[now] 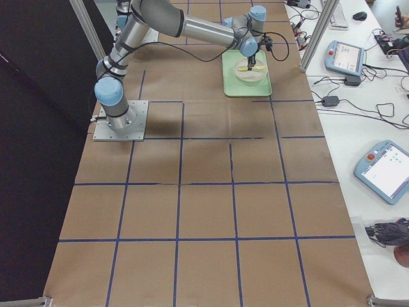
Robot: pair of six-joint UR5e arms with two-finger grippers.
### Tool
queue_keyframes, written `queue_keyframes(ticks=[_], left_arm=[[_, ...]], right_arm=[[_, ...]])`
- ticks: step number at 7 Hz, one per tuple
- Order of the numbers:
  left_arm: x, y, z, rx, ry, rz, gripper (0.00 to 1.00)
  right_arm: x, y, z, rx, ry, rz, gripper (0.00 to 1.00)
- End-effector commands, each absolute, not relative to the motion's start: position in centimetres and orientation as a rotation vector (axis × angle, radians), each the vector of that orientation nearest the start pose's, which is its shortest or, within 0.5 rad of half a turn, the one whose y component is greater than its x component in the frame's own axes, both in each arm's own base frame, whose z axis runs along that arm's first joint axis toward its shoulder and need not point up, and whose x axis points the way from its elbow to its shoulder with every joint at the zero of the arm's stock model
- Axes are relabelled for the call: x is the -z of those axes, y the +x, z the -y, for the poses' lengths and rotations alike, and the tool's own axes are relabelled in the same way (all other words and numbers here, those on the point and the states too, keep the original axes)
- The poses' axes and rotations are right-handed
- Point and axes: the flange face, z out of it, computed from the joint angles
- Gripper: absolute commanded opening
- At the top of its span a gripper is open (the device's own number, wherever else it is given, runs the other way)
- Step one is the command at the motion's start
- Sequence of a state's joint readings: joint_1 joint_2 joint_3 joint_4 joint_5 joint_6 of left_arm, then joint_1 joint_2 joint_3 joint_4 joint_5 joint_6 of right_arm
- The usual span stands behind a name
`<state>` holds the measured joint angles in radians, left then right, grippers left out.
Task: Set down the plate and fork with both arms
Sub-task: 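Lift the fork out and lower it onto the tray beside the plate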
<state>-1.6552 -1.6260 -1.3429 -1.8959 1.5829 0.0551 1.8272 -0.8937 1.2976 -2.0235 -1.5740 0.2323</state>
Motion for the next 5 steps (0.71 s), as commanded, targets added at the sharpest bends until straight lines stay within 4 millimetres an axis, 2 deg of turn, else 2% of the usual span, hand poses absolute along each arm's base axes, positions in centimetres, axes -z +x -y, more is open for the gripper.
queue_keyframes(ticks=[1, 2, 3, 4, 5], left_arm=[[-54.0, -17.3, 48.0, -0.239, 0.226, -3.110, 1.00], [-54.1, -17.3, 48.0, -0.235, 0.228, -3.110, 1.00], [-54.3, -17.3, 47.9, -0.227, 0.231, -3.109, 1.00], [-54.3, -17.3, 47.9, -0.230, 0.231, -3.109, 1.00], [-54.4, -17.3, 47.8, -0.225, 0.236, -3.108, 1.00]], right_arm=[[-27.1, 28.9, 66.8, 0.035, 0.022, -3.141, 0.00], [-27.9, 26.0, 67.4, 0.016, 0.055, -3.145, 0.00], [-27.5, 23.2, 68.1, -0.012, 0.048, -3.149, 0.00], [-26.1, 21.1, 68.0, -0.056, 0.024, -3.150, 0.00], [-23.6, 20.2, 67.2, -0.103, 0.036, -3.142, 0.00]])
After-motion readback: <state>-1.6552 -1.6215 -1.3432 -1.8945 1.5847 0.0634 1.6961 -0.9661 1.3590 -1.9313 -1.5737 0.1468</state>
